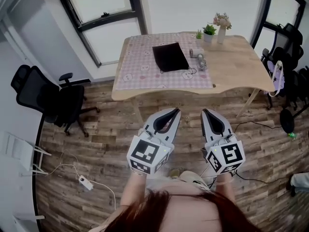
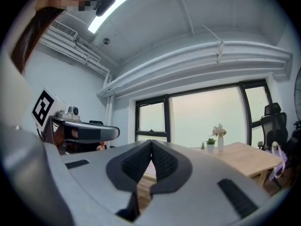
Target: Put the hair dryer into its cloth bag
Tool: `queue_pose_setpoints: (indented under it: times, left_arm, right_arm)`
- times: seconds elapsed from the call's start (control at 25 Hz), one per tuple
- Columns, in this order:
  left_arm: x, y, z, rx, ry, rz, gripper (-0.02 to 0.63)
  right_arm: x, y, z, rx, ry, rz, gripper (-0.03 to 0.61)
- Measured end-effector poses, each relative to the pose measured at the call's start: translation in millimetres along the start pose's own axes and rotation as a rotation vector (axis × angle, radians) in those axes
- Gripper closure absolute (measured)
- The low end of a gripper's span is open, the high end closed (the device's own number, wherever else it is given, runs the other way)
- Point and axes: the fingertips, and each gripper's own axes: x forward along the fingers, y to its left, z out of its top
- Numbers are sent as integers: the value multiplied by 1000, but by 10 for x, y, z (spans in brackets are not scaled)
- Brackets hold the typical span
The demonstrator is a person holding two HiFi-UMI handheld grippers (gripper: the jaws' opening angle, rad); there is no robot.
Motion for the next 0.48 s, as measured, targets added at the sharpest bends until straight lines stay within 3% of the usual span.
queue_pose_setpoints:
  times: [0.48]
  left_arm:
    - [229, 275, -81, -25, 7, -49, 600]
  right_arm:
    - [296, -176, -26, -24, 15, -66, 578]
